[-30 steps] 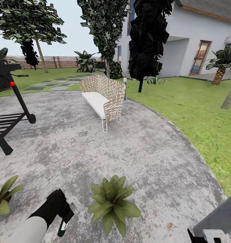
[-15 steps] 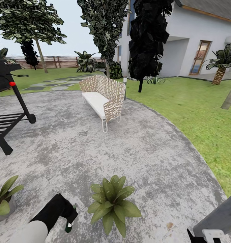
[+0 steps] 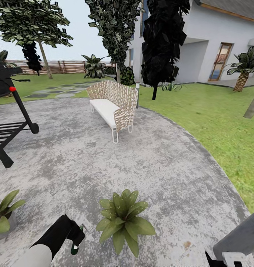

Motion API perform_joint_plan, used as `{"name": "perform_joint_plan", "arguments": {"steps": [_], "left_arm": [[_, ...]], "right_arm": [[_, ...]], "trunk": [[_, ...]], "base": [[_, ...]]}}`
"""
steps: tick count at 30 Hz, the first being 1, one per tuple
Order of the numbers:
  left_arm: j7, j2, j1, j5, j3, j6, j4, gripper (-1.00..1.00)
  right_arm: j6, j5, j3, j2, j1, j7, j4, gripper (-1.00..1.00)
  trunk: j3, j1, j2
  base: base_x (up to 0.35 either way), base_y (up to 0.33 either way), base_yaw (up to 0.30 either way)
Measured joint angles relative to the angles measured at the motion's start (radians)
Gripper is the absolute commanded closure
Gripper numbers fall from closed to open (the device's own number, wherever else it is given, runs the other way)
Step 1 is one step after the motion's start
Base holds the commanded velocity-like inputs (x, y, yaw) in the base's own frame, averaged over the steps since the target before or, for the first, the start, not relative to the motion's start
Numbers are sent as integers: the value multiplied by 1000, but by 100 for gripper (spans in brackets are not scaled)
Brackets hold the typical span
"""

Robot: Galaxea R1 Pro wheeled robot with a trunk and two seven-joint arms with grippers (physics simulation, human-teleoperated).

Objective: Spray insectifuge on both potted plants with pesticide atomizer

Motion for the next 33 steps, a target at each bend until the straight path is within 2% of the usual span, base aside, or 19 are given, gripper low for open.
{"name": "perform_joint_plan", "arguments": {"steps": [4,8,12,26,31,33], "left_arm": [[0,1,0,-1,0,0,-1,100],[0,2,0,-1,0,0,-1,100],[0,5,0,0,0,-1,-2,100],[0,3,0,0,2,-1,-2,100],[0,2,0,0,5,0,-2,100],[-1,2,0,1,22,0,-2,100]], "right_arm": [[0,0,-1,-1,0,0,0,-100],[-1,0,-1,-3,0,0,0,-100],[0,0,-1,-4,0,0,-1,-100],[-1,2,-1,-3,0,0,0,-100],[-1,2,-1,-3,0,0,0,-100],[-2,2,-1,-2,0,0,0,-100]], "trunk": [[-19,15,-28],[-25,15,-28],[-26,16,-28],[-26,16,-28],[-26,15,-28],[-26,15,-28]], "base": [[0,0,0],[0,0,0],[-58,0,0],[-233,0,0],[5,0,0],[53,0,0]]}}
